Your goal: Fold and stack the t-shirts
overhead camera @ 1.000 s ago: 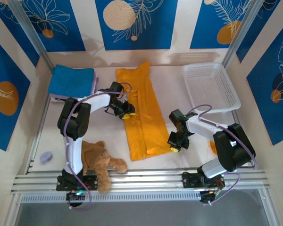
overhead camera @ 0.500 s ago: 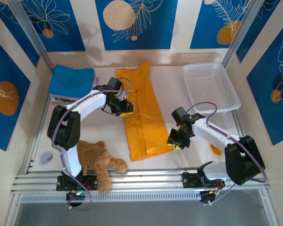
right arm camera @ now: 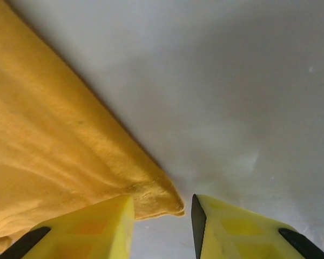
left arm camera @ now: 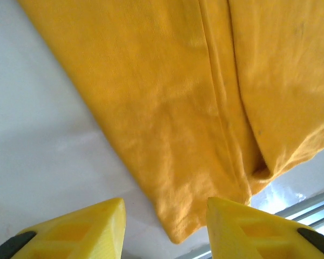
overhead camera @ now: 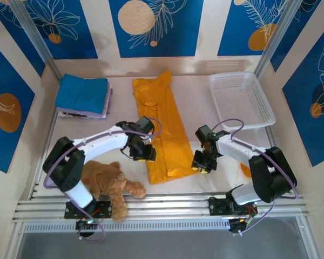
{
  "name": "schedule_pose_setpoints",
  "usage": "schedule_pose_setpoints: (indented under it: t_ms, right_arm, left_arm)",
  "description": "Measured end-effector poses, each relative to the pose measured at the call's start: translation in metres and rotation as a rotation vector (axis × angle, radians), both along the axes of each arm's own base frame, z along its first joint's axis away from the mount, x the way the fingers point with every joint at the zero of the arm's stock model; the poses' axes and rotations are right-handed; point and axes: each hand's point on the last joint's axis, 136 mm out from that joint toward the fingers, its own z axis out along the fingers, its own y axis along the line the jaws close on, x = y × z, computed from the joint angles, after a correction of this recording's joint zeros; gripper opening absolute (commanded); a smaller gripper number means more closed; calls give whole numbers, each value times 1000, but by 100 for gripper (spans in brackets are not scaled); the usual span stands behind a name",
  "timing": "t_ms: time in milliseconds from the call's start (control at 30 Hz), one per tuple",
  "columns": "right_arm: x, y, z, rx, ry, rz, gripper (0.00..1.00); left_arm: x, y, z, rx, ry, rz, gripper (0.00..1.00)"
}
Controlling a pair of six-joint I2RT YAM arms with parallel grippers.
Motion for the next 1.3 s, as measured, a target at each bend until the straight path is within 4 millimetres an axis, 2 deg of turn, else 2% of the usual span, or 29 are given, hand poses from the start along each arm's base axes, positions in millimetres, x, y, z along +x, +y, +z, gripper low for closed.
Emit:
schedule_pose_setpoints:
  t_ms: [267,467,733,1133,1300]
  right_arm:
    - [-3,-3,-4,-7,19,19,15]
    - [-1,3,-3,27,10,42,0]
    - [2,7,-2,53,-6,49,0]
    - [3,4,-2,77,-24,48,0]
    - [2,3,1,84,-41,43,0]
  left_arm:
    - [-29,1,3,48,-30,1,44]
    - [-57,3,-11,84,1,-2,44]
    - [-66,-5,-22,63,11,42,37]
    - [-74,-17,-38,42,43,58,34]
    - [-86,-16,-49,87,68,35,26]
